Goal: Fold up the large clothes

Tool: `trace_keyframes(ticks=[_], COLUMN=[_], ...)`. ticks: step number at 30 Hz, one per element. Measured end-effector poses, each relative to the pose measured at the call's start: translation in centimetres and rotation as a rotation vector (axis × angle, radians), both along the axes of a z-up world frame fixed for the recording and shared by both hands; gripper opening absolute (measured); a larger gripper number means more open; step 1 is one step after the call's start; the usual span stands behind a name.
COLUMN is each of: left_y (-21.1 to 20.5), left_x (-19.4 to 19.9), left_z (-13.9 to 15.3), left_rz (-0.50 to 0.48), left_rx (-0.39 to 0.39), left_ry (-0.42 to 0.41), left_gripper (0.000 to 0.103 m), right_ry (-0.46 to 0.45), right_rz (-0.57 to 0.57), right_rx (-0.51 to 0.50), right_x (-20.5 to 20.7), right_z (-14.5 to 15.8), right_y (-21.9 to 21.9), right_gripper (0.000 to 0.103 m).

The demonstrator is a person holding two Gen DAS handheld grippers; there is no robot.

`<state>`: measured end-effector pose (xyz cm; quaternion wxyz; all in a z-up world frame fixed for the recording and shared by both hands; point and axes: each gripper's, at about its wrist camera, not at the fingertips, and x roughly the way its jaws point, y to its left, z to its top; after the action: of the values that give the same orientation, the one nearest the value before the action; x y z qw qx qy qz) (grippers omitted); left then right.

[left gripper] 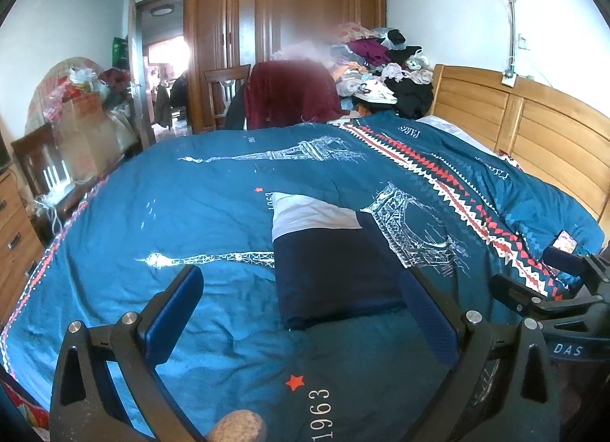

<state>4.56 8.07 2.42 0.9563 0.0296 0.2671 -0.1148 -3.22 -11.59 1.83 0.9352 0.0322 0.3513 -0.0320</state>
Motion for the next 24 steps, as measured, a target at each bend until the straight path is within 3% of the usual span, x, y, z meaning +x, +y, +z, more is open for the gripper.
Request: trace_keyframes(ticks=[24], left_y=[-0.8], left_x=[0.5], left_z=[-2.3], left_rz=[-0.017], left_rx=[0.021], left_ry=[0.069], left_gripper=[0.103], right_ry=[0.016], right_rz=[-0.001], right_rx=[0.016], right_x=[0.4], right_z=[-0.9], right_y=[-0.4], right_gripper=[0.103])
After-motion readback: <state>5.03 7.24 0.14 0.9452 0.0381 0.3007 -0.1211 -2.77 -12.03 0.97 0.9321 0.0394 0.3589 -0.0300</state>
